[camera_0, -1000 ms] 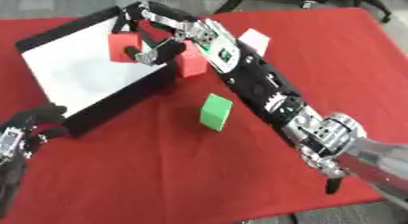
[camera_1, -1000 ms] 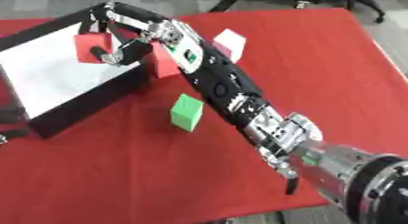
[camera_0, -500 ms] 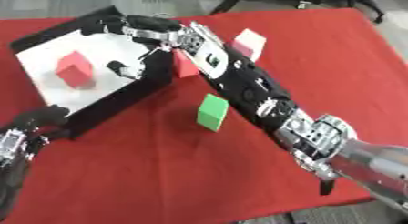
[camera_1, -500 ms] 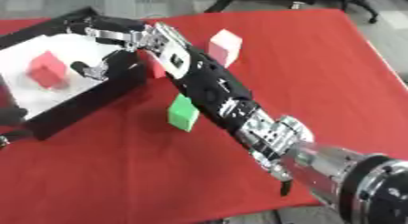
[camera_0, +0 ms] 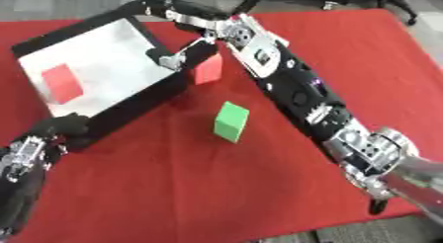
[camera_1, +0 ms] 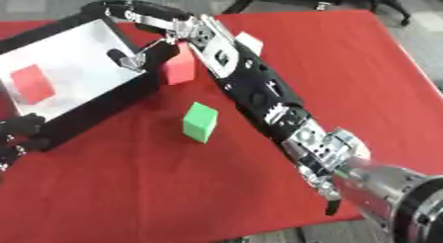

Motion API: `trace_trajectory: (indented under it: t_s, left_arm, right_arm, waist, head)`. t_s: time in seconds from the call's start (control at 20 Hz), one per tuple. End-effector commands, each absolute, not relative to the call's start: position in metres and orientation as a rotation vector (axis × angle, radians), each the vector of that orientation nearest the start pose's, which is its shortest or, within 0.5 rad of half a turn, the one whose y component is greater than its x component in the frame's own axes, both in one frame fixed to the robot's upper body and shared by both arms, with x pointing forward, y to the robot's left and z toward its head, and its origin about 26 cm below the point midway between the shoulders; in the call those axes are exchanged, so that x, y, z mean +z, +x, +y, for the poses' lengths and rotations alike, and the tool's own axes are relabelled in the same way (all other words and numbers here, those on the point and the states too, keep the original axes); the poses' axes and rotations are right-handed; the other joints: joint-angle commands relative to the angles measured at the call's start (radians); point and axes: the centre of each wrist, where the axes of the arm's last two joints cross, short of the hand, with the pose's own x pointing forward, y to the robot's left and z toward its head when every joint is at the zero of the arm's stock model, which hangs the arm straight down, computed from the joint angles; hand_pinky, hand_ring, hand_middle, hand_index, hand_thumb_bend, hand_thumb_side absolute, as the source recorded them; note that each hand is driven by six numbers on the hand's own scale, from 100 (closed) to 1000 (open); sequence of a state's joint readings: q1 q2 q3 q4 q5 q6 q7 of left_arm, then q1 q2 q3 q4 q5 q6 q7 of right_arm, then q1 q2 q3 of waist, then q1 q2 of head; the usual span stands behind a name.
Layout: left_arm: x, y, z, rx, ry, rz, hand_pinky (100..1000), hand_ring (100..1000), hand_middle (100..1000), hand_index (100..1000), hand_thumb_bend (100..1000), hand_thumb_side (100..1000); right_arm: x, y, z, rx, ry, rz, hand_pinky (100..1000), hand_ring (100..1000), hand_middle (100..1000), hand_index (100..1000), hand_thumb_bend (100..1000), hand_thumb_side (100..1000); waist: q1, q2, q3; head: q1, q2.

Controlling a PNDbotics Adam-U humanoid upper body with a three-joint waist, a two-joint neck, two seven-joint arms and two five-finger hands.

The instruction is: Pick up objects on the table and place them in the box.

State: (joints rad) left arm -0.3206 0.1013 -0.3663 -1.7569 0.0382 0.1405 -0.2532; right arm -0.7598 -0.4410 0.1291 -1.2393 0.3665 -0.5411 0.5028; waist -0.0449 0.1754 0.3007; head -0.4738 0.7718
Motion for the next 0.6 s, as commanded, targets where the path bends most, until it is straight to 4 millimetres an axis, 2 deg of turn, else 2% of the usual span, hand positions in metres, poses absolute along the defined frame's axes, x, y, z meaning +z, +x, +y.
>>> trace_trajectory:
  t_s: [0.05,0.1,0.15,0.3,0.5,0.55,0.6]
  left_arm:
    - [0.121,0.311,0.137,-0.708,-0.437,-1.817,815,1000,756,681,100,881]
    - [0.121,0.311,0.137,-0.707,-0.437,-1.818,815,1000,757,681,100,880]
    - [0.121,0.311,0.137,-0.707,-0.437,-1.818,815,1000,757,681,100,880]
    - [0.121,0.311,0.137,-0.707,-0.436,-1.816,815,1000,757,681,100,882]
    - [0.121,0.311,0.138,-0.707,-0.435,-1.815,815,1000,757,681,100,883]
    - [0.121,0.310,0.138,-0.707,-0.436,-1.816,815,1000,757,681,100,883]
    - [0.121,0.310,0.138,-0.708,-0.436,-1.816,815,1000,758,681,100,883]
  right_arm:
    - [0.192,0.435,-0.321,1.519,-0.406,-1.851,1000,1000,982,1000,100,650]
    - [0.187,0.435,-0.332,1.523,-0.416,-1.793,1000,1000,985,1000,100,728]
    - [0.183,0.435,-0.340,1.529,-0.415,-1.754,1000,1000,985,1000,100,728]
    - [0.171,0.437,-0.355,1.562,-0.403,-1.665,1000,1000,991,1000,100,805]
    - [0.163,0.438,-0.365,1.576,-0.409,-1.613,1000,1000,992,1000,100,795]
    - [0.161,0.438,-0.366,1.574,-0.411,-1.612,1000,1000,992,1000,100,778]
    - [0.161,0.439,-0.366,1.568,-0.417,-1.618,1000,1000,992,1000,100,714]
  waist:
    - [0.002,-0.035,-0.009]
    - [0.005,-0.035,-0.010]
    - [0.006,-0.035,-0.011]
    - [0.008,-0.034,-0.015]
    - [0.010,-0.033,-0.018]
    - [0.010,-0.033,-0.019]
    - [0.011,-0.033,-0.019]
  head:
    - [0.031,-0.002]
    - [0.033,-0.002]
    - [0.033,-0.002]
    - [0.032,-0.002]
    - [0.031,-0.002]
    - [0.030,-0.002]
    - [0.029,-0.002]
